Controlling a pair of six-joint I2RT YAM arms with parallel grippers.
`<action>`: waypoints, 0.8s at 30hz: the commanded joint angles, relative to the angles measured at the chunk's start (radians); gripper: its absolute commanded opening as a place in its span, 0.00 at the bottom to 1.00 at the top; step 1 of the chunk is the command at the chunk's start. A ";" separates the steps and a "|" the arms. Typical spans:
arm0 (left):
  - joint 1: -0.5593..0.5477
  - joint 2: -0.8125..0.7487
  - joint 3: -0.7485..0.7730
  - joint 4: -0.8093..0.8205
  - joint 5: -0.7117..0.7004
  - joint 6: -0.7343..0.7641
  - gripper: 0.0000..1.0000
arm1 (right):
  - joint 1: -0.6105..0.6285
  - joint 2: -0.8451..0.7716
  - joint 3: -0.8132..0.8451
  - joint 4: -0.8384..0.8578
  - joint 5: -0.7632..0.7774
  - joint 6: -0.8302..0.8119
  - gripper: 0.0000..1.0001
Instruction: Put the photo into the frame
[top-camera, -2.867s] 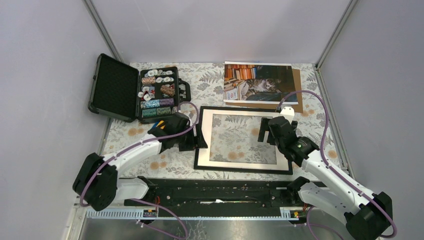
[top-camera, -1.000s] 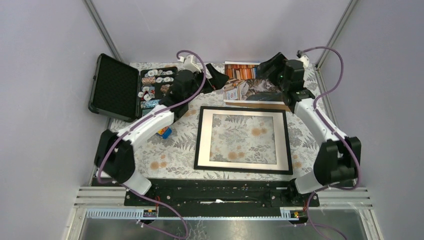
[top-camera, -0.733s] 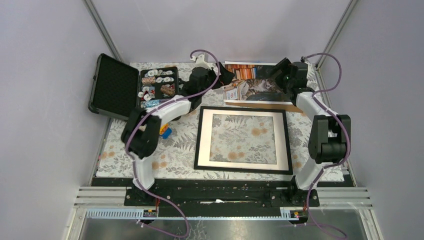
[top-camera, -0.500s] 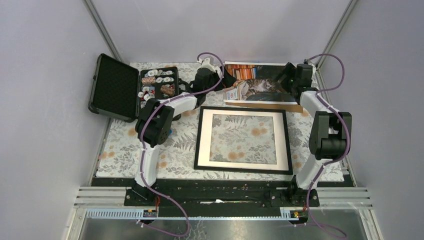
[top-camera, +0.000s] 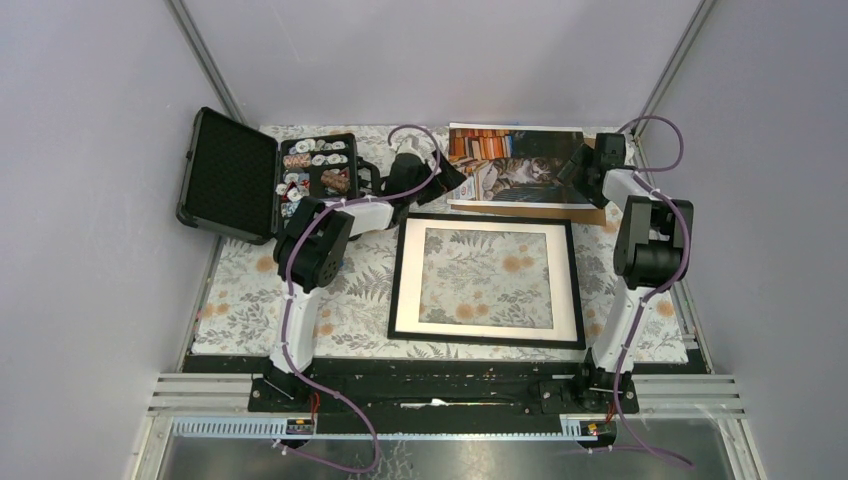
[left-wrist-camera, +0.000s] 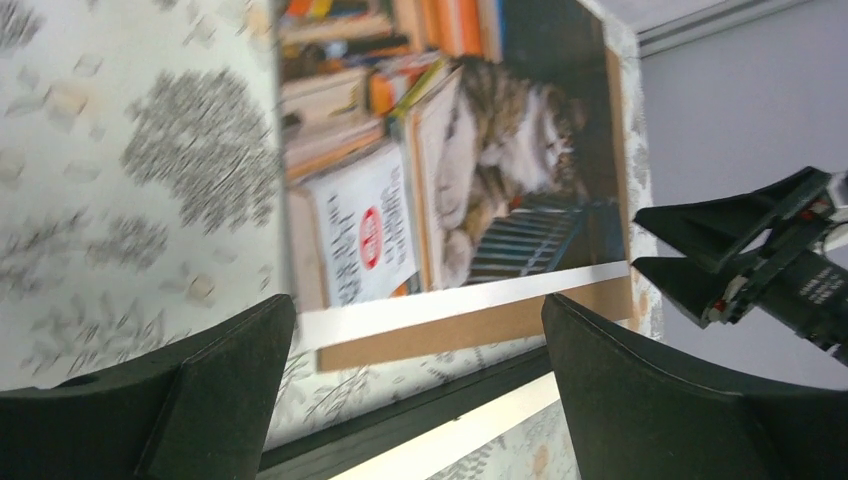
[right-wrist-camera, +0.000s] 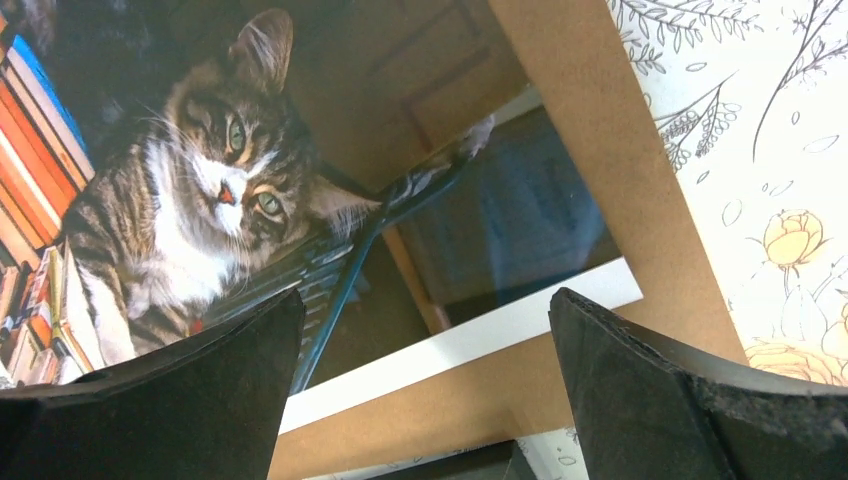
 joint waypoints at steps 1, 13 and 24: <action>0.000 -0.019 -0.084 0.092 -0.057 -0.132 0.99 | -0.023 0.047 0.088 -0.086 0.049 -0.028 1.00; -0.018 0.024 -0.068 0.077 -0.020 -0.212 0.99 | -0.050 0.116 0.109 -0.102 0.018 0.023 1.00; -0.042 0.070 0.072 -0.125 -0.094 -0.130 0.99 | -0.050 0.149 0.141 -0.131 0.011 0.028 1.00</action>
